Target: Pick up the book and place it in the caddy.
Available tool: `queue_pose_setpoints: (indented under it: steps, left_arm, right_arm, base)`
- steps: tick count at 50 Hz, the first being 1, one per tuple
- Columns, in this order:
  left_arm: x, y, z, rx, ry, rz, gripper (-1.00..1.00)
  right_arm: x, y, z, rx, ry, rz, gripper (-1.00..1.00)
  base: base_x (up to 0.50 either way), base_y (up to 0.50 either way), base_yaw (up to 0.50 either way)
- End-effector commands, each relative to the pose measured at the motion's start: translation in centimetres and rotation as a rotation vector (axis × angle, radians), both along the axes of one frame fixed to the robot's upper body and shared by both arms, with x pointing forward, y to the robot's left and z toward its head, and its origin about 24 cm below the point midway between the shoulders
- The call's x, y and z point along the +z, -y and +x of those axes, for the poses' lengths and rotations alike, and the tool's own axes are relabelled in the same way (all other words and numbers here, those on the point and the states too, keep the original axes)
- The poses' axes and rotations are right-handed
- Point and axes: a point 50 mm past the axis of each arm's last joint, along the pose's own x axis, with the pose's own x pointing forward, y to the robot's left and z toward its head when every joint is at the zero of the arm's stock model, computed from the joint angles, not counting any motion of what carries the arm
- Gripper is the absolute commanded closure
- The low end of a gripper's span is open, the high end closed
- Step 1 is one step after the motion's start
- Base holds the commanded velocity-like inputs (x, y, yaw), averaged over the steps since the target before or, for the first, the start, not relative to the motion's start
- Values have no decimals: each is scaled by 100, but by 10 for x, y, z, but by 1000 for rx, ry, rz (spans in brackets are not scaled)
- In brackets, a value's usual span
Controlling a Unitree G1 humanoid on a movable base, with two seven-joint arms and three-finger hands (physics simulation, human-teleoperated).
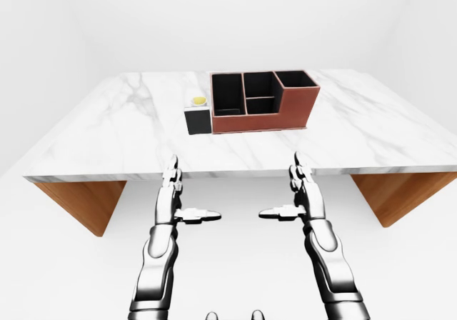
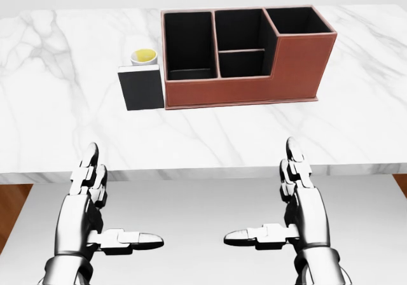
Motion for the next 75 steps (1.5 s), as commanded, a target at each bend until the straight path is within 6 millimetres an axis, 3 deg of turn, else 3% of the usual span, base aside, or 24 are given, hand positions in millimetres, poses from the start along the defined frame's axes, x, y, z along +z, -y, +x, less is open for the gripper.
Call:
queue_pose_setpoints:
  steps: [1,11,23,38,43,50,52,54,57,75]
  left_arm:
    - [2,-7,-1,-3,-5,4,-100]
    - [1,-10,0,-1,-26,-6,-100]
    - [14,-13,2,-16,6,-2,-100]
    - [32,-18,6,-35,80,22,-100]
    - [36,-18,11,-44,91,31,-100]
    - [45,-20,14,-49,125,40,-100]
    - [49,-21,14,-48,142,45,-100]
    - [54,-22,15,-47,163,52,-100]
    - [63,-24,17,-45,196,76,-100]
    - [154,-40,33,-21,531,102,-100]
  right_arm:
    - [6,6,-1,6,13,-14,-100]
    - [11,9,2,-15,21,-18,-100]
    - [25,8,8,-26,50,-45,-100]
    - [81,8,17,-89,285,-68,-100]
    - [114,5,17,-47,419,-59,-100]
    - [144,1,16,-14,545,-74,-100]
    - [153,-1,16,-8,584,-76,-100]
    - [182,-2,11,3,708,-81,-100]
    - [199,-4,9,13,778,-89,-100]
    - [210,-3,17,24,801,-155,-100]
  base:
    - [0,0,0]
    - [0,0,0]
    - [0,0,0]
    - [0,0,0]
    - [0,0,0]
    - [0,0,0]
    - [0,0,0]
    - [0,0,0]
    - [0,0,0]
    - [0,0,0]
